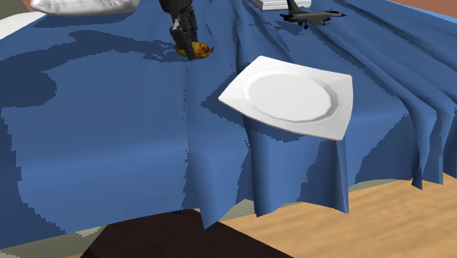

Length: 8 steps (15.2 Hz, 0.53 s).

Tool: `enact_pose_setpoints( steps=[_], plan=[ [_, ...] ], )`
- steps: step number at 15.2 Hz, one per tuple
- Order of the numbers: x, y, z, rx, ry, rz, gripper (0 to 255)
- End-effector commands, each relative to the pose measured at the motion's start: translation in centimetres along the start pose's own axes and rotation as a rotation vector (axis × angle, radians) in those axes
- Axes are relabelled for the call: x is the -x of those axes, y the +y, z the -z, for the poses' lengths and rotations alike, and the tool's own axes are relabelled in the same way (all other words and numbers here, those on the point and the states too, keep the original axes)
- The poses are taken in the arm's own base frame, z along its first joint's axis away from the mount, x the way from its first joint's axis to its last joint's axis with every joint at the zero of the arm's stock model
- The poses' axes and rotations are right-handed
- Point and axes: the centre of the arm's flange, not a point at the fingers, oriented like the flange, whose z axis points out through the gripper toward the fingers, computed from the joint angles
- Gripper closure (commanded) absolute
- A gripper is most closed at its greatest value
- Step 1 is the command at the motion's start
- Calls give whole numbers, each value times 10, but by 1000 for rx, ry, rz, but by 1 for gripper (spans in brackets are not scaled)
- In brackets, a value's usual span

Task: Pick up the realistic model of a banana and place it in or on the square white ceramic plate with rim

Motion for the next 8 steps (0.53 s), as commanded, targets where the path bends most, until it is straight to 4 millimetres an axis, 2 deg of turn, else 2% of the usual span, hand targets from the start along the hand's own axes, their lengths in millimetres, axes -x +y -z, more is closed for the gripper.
enact_pose_setpoints(
  steps=[1, 2, 8],
  plan=[
    [0, 0, 0, 0, 0, 0, 255],
    [0, 0, 0, 0, 0, 0, 255],
    [-6, -4, 31, 0, 0, 0, 255]
  ],
)
